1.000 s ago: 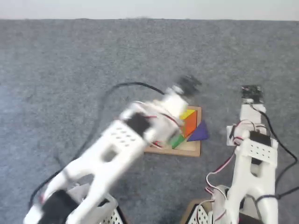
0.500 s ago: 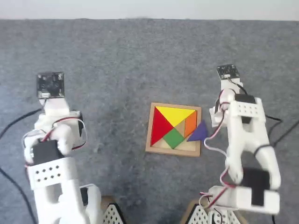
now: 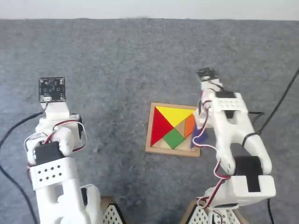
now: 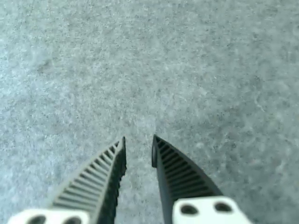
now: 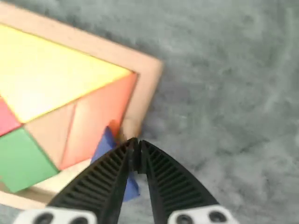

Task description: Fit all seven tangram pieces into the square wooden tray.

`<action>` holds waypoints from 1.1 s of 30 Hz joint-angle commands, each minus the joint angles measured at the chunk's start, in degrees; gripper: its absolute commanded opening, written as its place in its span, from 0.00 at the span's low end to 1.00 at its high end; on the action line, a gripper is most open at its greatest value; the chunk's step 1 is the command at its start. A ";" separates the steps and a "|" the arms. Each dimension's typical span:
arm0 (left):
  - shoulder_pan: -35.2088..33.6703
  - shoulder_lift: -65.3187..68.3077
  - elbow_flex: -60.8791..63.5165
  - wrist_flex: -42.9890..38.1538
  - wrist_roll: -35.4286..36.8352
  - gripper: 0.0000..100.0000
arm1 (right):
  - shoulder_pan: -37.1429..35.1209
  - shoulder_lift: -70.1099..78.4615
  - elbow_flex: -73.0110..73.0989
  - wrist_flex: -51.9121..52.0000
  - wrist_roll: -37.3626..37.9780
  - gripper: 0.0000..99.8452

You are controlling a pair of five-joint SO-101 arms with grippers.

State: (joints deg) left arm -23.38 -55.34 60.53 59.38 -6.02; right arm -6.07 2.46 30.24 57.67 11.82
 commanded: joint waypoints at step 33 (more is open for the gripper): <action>2.55 -1.32 0.40 -1.67 -0.35 0.09 | 0.40 -35.74 21.45 -1.45 2.73 0.01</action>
State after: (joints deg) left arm -22.86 -55.34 60.62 59.38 -6.02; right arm -4.48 -23.38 49.05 56.44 13.23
